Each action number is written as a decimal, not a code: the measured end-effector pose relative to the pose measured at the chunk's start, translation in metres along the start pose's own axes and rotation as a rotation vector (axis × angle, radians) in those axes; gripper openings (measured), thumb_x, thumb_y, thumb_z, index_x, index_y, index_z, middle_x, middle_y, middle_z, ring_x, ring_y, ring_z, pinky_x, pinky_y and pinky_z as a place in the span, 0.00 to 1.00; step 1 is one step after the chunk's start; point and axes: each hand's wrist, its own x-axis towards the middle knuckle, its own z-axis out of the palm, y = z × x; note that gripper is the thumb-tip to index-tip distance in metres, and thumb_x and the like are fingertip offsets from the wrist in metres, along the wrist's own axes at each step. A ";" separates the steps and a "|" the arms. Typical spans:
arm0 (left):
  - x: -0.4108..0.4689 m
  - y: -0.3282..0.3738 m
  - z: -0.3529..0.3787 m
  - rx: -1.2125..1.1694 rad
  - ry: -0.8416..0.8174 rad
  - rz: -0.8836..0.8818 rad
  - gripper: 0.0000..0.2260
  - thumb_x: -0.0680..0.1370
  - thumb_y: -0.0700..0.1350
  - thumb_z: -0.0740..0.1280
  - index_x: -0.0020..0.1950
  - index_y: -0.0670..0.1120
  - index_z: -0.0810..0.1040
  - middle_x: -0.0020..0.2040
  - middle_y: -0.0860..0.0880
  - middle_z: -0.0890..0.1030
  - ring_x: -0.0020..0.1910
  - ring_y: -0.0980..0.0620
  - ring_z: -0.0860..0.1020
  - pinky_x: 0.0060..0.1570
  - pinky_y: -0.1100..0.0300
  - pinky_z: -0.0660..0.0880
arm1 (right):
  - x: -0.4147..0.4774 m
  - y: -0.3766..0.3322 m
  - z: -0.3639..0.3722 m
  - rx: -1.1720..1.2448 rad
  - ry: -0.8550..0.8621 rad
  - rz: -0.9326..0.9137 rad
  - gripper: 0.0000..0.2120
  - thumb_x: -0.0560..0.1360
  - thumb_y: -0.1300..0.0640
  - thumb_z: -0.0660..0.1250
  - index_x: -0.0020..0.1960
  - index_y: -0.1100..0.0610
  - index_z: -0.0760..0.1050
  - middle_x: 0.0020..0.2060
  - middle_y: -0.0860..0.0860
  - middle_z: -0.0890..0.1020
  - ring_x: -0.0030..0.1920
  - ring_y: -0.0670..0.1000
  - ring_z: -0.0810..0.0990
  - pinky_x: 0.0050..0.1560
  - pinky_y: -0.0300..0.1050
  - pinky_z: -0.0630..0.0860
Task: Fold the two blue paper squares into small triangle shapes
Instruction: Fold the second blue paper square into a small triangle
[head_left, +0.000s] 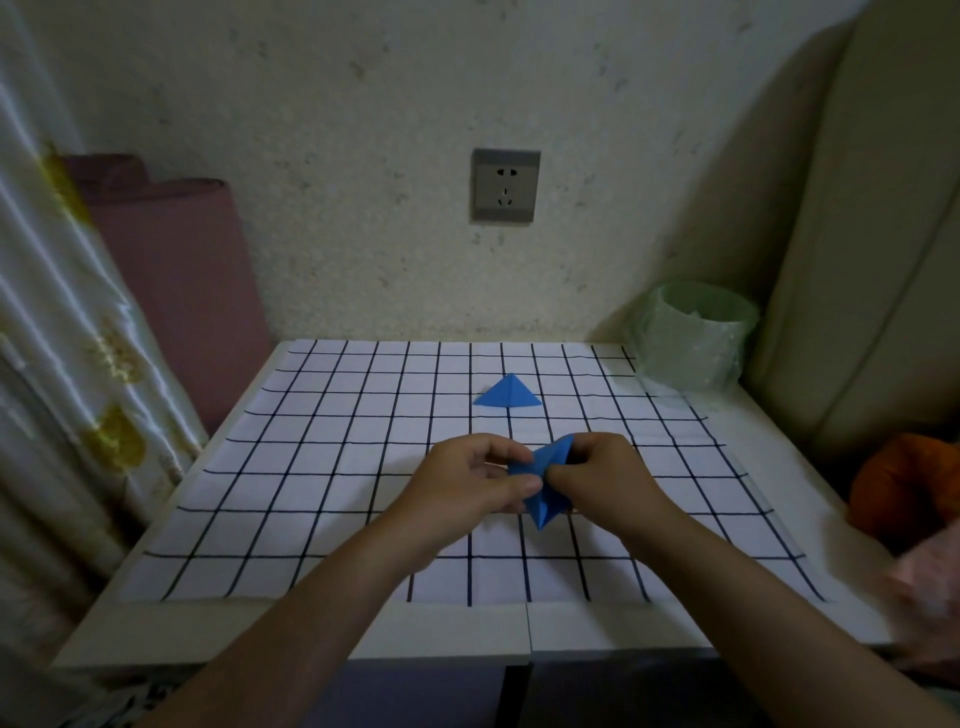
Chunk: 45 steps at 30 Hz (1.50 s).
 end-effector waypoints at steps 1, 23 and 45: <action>0.000 -0.001 0.000 -0.006 -0.012 -0.001 0.08 0.74 0.40 0.74 0.51 0.48 0.82 0.47 0.47 0.86 0.45 0.49 0.85 0.44 0.61 0.81 | 0.000 0.000 0.000 -0.017 0.012 -0.005 0.07 0.72 0.65 0.69 0.43 0.54 0.81 0.35 0.50 0.85 0.36 0.46 0.85 0.33 0.36 0.79; 0.012 -0.002 -0.010 -0.559 0.086 -0.109 0.08 0.77 0.37 0.69 0.55 0.41 0.79 0.54 0.41 0.84 0.52 0.47 0.84 0.45 0.58 0.80 | -0.005 -0.007 -0.020 0.613 -0.313 0.204 0.18 0.80 0.52 0.57 0.58 0.60 0.80 0.44 0.56 0.83 0.38 0.52 0.82 0.38 0.47 0.78; 0.005 0.003 -0.008 -0.315 -0.123 -0.058 0.14 0.76 0.44 0.68 0.60 0.44 0.80 0.57 0.44 0.83 0.56 0.46 0.82 0.49 0.57 0.80 | -0.011 -0.005 -0.017 0.135 -0.235 0.106 0.10 0.75 0.50 0.71 0.49 0.56 0.83 0.42 0.54 0.85 0.37 0.49 0.82 0.36 0.41 0.78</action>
